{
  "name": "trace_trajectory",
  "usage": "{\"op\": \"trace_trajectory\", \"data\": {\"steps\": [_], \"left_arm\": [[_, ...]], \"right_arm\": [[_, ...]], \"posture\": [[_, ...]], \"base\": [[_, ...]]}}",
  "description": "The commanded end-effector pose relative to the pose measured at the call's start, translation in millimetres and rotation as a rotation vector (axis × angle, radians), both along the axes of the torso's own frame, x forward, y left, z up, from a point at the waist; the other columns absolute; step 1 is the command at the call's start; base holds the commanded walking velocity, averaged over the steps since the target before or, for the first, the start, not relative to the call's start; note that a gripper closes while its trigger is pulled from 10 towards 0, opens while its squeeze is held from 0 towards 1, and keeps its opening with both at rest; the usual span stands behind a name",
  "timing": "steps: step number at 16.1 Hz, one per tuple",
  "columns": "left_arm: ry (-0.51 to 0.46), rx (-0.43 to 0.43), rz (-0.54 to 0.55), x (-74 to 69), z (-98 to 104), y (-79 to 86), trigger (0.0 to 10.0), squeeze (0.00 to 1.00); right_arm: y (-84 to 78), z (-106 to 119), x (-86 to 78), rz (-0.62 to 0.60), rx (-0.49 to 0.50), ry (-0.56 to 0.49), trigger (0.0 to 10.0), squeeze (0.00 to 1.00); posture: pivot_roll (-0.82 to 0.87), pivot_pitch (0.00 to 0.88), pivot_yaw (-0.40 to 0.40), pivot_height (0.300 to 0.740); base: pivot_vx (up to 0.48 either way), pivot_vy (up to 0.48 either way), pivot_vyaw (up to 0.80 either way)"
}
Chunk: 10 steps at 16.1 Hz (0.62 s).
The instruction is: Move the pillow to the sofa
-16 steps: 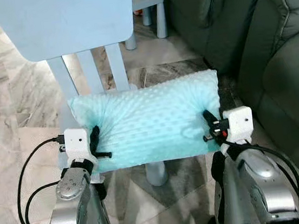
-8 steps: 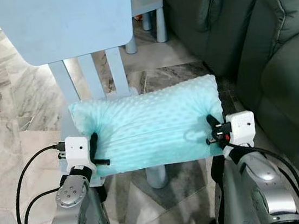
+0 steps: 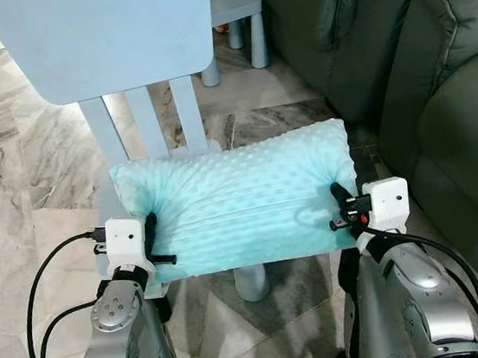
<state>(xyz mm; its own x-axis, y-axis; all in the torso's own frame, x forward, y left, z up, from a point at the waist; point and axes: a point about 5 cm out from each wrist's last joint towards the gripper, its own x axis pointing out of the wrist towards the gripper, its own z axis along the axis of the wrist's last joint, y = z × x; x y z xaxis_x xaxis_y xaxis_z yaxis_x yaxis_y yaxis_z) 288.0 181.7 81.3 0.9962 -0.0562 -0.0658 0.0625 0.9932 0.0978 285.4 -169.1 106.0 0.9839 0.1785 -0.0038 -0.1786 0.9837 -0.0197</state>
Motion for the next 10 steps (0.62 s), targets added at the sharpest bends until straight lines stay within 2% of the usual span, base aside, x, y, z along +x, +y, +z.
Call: {"op": "trace_trajectory", "data": {"steps": [1,3,10], "left_arm": [[0.016,0.012,0.021,-1.5,-4.2,5.7,10.0,0.0],[0.018,0.012,0.018,-1.6,-4.6,5.0,10.0,0.0],[0.022,0.012,0.014,-2.1,-5.8,3.9,10.0,0.0]], "right_arm": [[-6.0,4.7,-0.7,-0.033,0.0,-0.017,10.0,0.0],[-5.3,5.0,-0.7,-0.029,0.005,-0.019,10.0,0.0],[-4.6,3.0,-1.8,-0.024,0.016,-0.009,10.0,0.0]], "posture": [[-0.13,0.0,0.046,0.334],[-0.14,0.0,0.048,0.339],[-0.14,0.0,0.047,0.429]], "base": [[0.0,0.0,0.0],[0.0,0.0,0.0],[0.0,0.0,0.0]]}}
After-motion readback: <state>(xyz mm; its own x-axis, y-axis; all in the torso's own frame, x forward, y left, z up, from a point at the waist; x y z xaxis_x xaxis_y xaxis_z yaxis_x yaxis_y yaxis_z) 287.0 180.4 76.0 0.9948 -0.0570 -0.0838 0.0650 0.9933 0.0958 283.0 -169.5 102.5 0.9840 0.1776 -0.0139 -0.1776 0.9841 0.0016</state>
